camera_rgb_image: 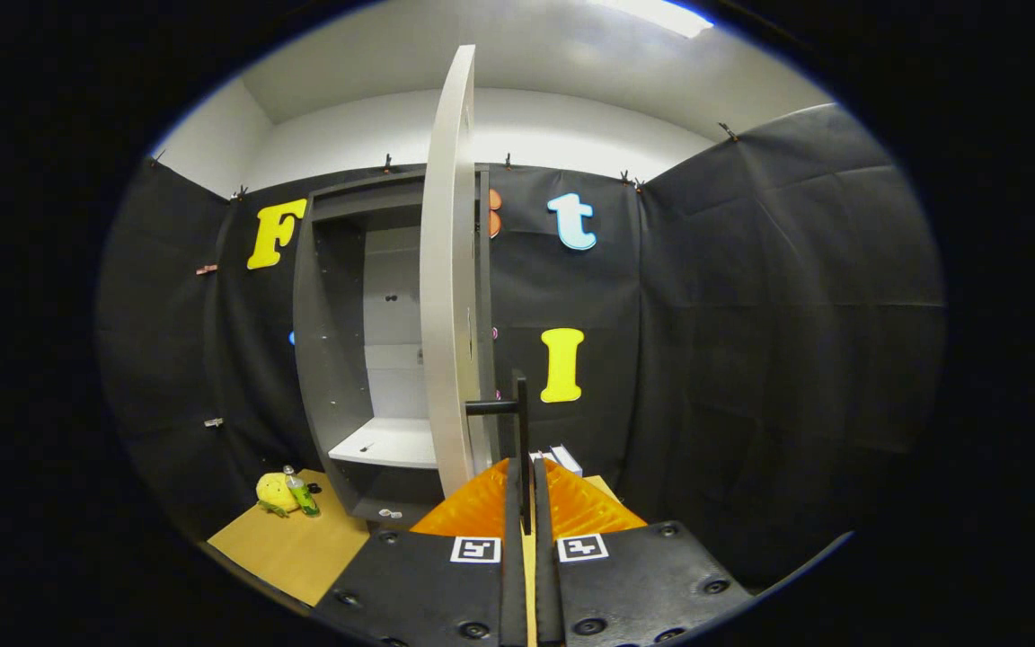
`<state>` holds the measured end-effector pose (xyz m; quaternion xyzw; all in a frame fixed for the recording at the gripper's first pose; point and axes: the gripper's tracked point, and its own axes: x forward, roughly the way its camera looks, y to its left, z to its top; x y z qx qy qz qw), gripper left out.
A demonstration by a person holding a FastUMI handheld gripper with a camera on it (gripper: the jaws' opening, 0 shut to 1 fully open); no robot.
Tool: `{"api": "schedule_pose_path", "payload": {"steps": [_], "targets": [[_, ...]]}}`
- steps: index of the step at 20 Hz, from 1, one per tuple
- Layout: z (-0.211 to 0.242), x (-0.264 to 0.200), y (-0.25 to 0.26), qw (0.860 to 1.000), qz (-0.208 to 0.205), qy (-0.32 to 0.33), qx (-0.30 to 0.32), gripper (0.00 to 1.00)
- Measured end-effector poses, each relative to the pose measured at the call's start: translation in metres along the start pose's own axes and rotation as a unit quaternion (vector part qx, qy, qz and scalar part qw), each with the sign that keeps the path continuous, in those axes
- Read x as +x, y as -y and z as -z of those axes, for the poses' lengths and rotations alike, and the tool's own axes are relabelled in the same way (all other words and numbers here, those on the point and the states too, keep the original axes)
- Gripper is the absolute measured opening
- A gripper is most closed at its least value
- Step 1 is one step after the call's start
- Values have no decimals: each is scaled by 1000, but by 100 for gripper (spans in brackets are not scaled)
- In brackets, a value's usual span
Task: Open the shoe cabinet door, grab the shoes and put them into the shoe cabinet, then close the shoe cabinet door.
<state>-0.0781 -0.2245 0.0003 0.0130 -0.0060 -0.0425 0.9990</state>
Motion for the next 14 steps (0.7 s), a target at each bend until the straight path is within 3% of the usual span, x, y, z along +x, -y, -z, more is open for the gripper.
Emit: {"api": "schedule_pose_path", "payload": {"steps": [2, 5, 10, 14], "targets": [[-7, -11, -8, 1000, 2, 12, -5, 10], [-10, -30, -38, 999, -22, 26, -14, 25], [29, -52, -118, 995, -90, 9, -28, 99], [104, -44, -178, 988, -124, -81, 40, 98]]}}
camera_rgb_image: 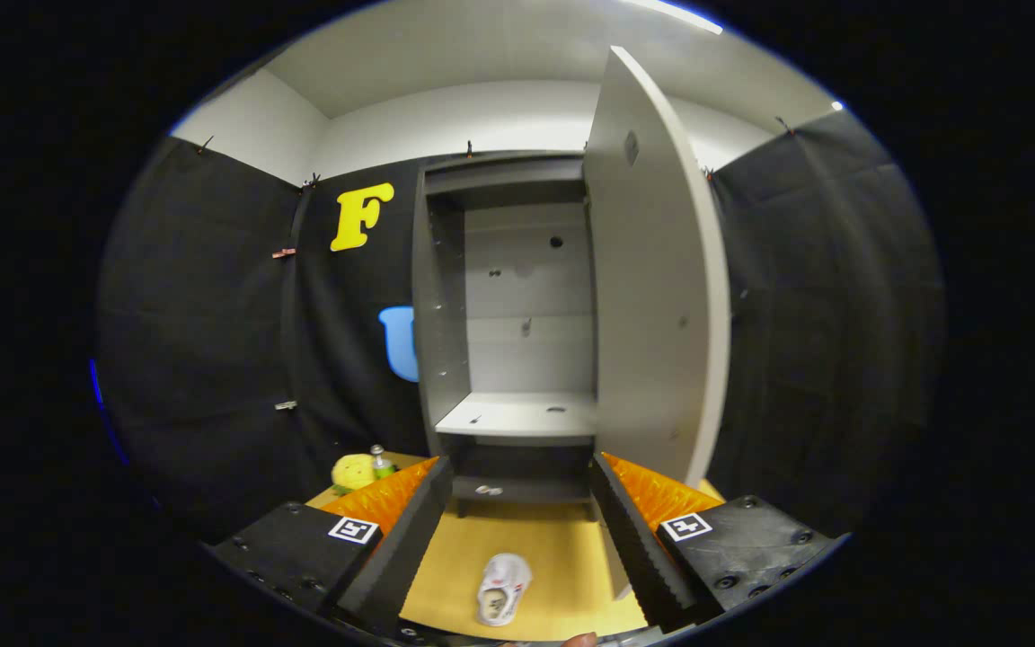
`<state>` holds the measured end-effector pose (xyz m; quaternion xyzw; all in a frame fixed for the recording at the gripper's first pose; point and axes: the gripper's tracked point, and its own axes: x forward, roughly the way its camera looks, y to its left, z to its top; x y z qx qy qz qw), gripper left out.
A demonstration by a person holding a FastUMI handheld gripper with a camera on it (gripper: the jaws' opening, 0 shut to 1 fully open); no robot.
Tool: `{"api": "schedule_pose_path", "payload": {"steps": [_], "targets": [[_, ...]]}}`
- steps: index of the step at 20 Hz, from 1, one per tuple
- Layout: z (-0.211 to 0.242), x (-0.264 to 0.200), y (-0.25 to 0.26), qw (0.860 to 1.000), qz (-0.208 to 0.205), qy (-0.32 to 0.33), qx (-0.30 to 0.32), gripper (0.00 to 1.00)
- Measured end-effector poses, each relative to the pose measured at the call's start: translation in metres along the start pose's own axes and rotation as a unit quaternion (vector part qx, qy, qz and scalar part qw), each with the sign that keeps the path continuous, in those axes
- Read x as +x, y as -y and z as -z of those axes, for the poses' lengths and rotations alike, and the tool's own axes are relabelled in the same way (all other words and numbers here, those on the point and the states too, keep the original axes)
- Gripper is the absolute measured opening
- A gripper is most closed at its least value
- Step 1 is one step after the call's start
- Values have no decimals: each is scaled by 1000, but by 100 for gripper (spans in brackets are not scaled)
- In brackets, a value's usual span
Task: Open the shoe cabinet door, grab the shoes and put them into the shoe cabinet, then close the shoe cabinet door.
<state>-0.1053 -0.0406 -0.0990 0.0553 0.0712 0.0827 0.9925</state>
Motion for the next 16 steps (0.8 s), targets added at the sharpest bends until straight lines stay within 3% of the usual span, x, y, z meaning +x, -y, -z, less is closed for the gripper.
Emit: {"api": "schedule_pose_path", "payload": {"steps": [6, 12, 16], "targets": [[148, 44, -21, 991, -6, -135, 11, 98], [261, 65, -32, 975, -15, -224, 9, 98], [328, 87, -24, 963, 7, -270, 12, 82]]}}
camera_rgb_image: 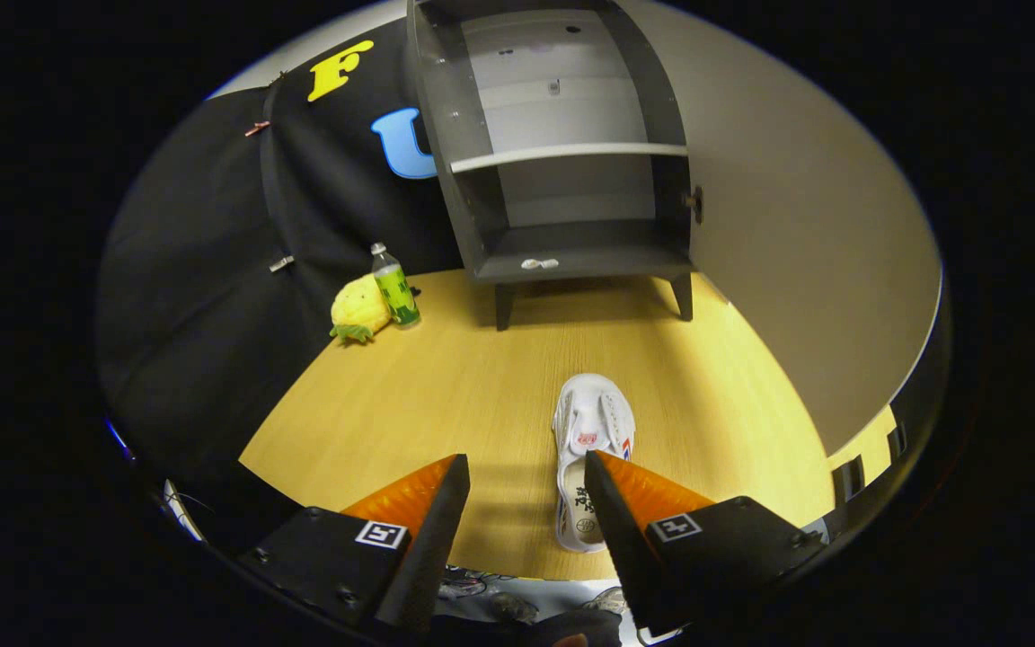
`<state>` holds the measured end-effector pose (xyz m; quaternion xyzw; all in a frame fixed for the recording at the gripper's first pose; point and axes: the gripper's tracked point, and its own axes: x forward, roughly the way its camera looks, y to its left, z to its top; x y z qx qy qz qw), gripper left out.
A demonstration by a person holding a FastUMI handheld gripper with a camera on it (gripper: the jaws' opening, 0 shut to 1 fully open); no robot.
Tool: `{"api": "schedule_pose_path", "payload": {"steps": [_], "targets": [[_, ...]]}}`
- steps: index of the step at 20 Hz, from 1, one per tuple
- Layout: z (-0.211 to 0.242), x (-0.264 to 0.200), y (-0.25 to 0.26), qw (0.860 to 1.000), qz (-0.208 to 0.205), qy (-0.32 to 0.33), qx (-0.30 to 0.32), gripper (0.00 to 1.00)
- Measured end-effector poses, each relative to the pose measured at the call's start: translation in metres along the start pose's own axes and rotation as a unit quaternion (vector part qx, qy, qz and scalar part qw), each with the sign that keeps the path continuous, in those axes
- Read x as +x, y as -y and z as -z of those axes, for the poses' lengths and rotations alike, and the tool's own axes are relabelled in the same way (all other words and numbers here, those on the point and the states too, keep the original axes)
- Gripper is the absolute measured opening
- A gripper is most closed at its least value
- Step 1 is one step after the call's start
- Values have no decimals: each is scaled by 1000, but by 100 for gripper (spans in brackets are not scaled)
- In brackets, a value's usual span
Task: Open the shoe cabinet door, grab the shoes and put them into the shoe cabinet, then close the shoe cabinet door.
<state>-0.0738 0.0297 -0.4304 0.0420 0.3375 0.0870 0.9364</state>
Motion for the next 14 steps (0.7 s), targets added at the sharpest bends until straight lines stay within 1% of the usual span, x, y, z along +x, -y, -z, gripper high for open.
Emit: {"api": "schedule_pose_path", "payload": {"steps": [1, 3, 4, 5, 8, 9, 10, 14], "targets": [[10, 12, 4, 1000, 7, -10, 3, 77], [29, 37, 11, 999, 22, -32, 14, 75], [40, 45, 17, 999, 32, -41, 17, 69], [46, 51, 21, 998, 37, -44, 20, 61], [43, 80, 21, 999, 44, -24, 13, 60], [42, 88, 23, 999, 47, -15, 7, 57], [39, 96, 23, 999, 52, -5, 2, 56], [26, 126, 23, 997, 67, 30, 14, 56]]}}
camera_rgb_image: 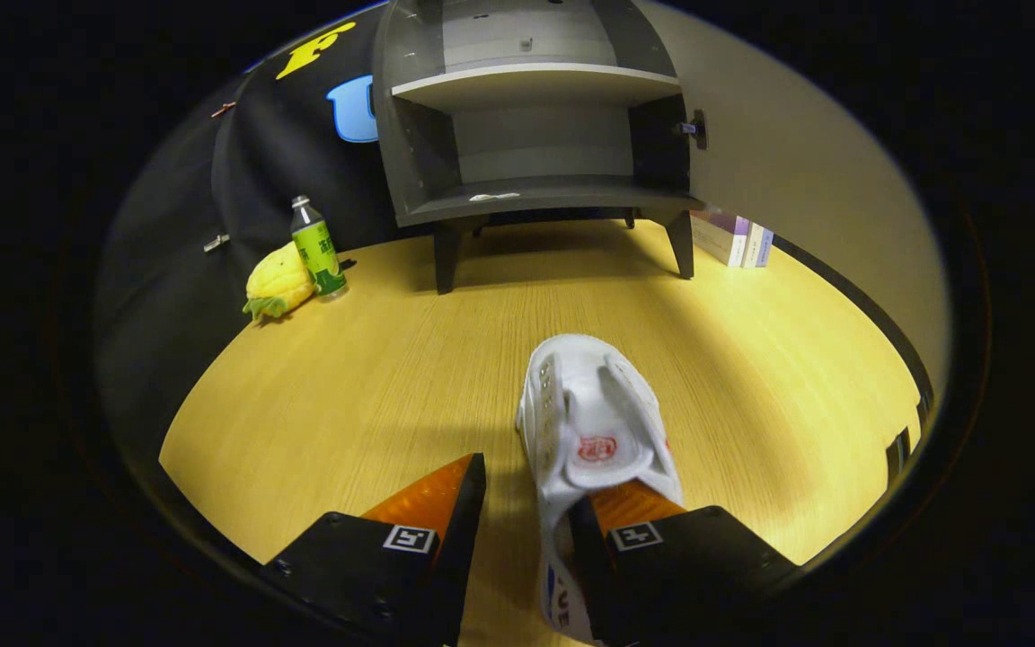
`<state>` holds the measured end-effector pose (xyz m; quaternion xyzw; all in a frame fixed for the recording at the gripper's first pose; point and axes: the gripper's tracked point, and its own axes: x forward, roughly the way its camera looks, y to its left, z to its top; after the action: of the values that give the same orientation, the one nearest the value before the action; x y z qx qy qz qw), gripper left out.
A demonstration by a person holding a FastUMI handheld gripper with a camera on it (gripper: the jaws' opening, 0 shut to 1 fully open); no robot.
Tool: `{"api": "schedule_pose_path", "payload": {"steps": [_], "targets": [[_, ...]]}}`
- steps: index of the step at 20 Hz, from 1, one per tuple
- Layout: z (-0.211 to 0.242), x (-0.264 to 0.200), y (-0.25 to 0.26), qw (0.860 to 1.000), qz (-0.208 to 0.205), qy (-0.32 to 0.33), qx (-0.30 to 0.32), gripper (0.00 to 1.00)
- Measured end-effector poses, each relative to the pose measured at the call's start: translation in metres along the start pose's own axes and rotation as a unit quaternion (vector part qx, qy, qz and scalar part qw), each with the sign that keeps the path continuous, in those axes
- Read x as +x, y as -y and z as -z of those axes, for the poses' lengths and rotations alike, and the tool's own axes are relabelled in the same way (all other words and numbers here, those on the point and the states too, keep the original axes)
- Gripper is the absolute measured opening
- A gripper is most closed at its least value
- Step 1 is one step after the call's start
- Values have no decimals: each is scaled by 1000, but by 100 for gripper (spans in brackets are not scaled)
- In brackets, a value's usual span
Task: Open the shoe cabinet door, grab the shoes and put them into the shoe cabinet, then close the shoe cabinet door.
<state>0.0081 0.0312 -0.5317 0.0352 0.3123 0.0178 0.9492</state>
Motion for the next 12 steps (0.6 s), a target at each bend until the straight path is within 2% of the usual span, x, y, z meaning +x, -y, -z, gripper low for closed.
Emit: {"api": "schedule_pose_path", "payload": {"steps": [2, 4, 5, 7, 8, 12], "targets": [[-3, -2, 17, 999, 27, 20, -7, 55], [-7, 5, 20, 999, 31, 33, 0, 28], [-8, -3, 13, 999, 17, 33, -1, 28], [-1, 3, 10, 1000, 5, 26, -8, 11], [-3, 6, 10, 1000, 0, 24, -6, 7], [-18, 3, 9, 1000, -9, 22, -20, 5]]}}
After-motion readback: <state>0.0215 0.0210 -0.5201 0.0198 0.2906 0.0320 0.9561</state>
